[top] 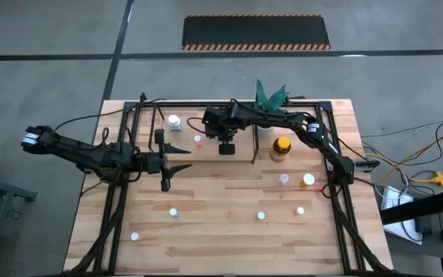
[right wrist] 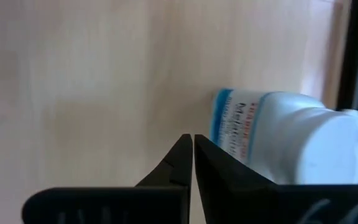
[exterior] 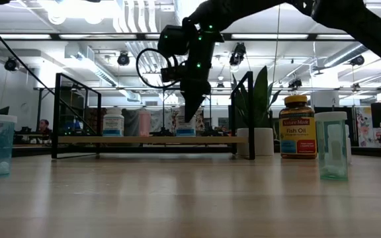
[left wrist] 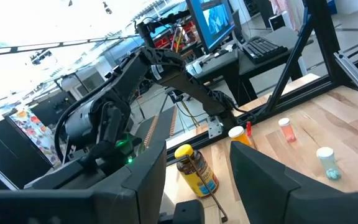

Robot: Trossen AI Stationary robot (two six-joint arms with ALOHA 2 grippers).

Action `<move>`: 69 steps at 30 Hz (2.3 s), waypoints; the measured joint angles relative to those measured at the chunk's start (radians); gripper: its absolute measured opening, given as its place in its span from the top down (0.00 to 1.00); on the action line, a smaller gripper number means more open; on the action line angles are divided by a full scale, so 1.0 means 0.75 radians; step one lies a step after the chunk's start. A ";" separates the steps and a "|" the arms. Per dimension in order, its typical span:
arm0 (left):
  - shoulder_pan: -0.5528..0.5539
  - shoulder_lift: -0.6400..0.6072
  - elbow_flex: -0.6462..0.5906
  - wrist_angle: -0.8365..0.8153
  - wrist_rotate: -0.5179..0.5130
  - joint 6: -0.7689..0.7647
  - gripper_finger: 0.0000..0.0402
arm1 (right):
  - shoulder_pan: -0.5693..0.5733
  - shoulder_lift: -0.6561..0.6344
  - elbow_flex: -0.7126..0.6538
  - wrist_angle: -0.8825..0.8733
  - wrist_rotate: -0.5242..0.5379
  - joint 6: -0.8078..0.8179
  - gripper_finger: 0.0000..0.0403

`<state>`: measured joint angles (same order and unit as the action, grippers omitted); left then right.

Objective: Pick and place medicine bottles onto shelf by color
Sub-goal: Put the white medicine bottle on the shelf, then put the left blue medicine bottle on the shelf

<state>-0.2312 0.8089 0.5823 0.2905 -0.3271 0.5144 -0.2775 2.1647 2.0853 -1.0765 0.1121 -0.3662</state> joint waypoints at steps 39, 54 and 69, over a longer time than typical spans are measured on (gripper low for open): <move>0.000 0.000 0.000 0.000 0.000 0.000 0.60 | -0.047 -0.001 -0.001 0.096 0.062 -0.099 0.98; 0.000 0.000 0.000 0.000 0.000 0.000 0.60 | -0.042 -0.016 0.014 0.073 0.058 -0.093 0.98; 0.000 0.002 -0.001 0.021 0.001 -0.003 0.60 | 0.226 -0.408 -0.247 0.081 -0.211 0.126 0.98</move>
<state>-0.2314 0.8101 0.5819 0.3065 -0.3267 0.5121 -0.1077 1.8585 1.9002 -1.0161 -0.0460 -0.2717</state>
